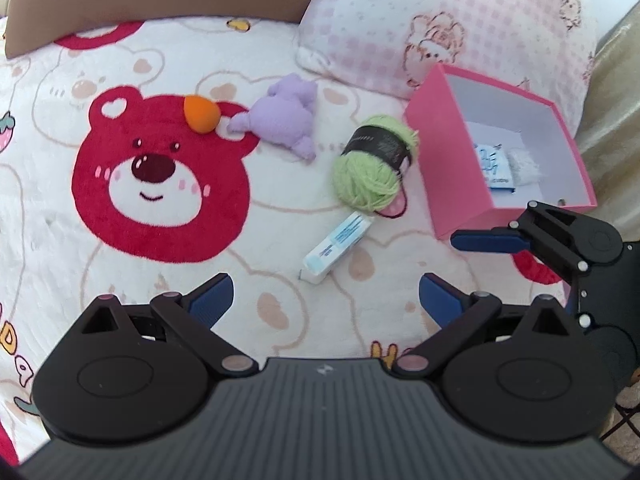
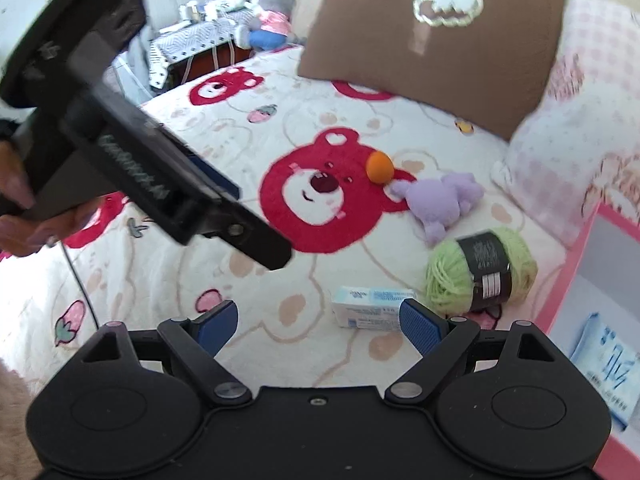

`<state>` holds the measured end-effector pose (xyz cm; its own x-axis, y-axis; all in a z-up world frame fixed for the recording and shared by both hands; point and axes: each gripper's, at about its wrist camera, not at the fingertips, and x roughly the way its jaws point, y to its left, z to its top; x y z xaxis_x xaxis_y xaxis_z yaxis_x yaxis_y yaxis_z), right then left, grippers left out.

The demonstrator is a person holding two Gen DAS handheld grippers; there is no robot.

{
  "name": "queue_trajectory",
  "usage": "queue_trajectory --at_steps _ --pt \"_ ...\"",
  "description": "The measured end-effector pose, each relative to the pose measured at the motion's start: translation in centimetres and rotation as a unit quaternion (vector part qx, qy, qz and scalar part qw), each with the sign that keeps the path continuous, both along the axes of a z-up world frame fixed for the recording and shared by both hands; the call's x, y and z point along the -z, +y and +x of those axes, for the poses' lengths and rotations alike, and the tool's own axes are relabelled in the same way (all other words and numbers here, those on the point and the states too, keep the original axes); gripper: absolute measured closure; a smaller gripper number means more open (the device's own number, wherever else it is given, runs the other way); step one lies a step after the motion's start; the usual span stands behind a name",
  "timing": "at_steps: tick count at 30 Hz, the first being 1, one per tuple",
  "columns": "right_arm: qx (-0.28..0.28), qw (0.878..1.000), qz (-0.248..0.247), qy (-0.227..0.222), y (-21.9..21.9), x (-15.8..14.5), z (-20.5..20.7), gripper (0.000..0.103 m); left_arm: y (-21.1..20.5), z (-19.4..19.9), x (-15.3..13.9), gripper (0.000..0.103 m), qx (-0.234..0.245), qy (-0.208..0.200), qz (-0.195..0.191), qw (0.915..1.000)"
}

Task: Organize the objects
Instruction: 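Withdraw the left tool and move it toward the white medicine box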

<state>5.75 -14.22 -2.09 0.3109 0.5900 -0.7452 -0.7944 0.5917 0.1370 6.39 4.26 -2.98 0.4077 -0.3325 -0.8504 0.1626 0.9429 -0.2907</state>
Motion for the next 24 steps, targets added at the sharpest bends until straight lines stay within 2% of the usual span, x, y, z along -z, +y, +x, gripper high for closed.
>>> queue_trajectory --at_steps 3,5,7,10,12,15,19,24 --pt "-0.007 1.000 0.024 0.008 -0.2 0.9 0.3 0.012 0.3 -0.1 0.4 0.003 -0.014 -0.019 0.016 0.9996" --pt "-0.005 0.999 0.032 -0.004 -0.2 1.5 0.3 0.012 0.6 -0.2 0.7 0.003 -0.018 -0.027 0.023 0.9992" --pt "-0.001 0.999 0.037 -0.013 0.0 2.4 0.4 0.012 0.8 -0.1 1.3 0.003 -0.021 -0.028 0.018 0.9992" --pt "0.014 0.999 0.040 -0.003 0.3 4.6 0.9 0.012 0.8 0.1 2.3 0.003 -0.023 -0.030 0.008 0.9993" --pt "0.030 0.999 0.031 0.000 0.6 5.8 1.3 0.012 0.8 0.1 3.0 0.004 -0.024 -0.032 -0.006 0.9992" --pt "0.040 0.999 0.012 -0.023 0.8 6.7 1.5 0.012 0.6 0.0 4.3 0.004 -0.023 -0.032 -0.028 0.9988" --pt "0.055 0.997 -0.004 -0.057 0.7 7.7 1.5 0.012 -0.1 -0.3 6.6 0.005 -0.016 -0.020 -0.014 0.9996" --pt "0.032 0.997 -0.020 -0.068 0.6 9.1 1.2 0.012 -0.7 -0.5 7.4 0.005 -0.004 -0.068 0.013 0.9976"
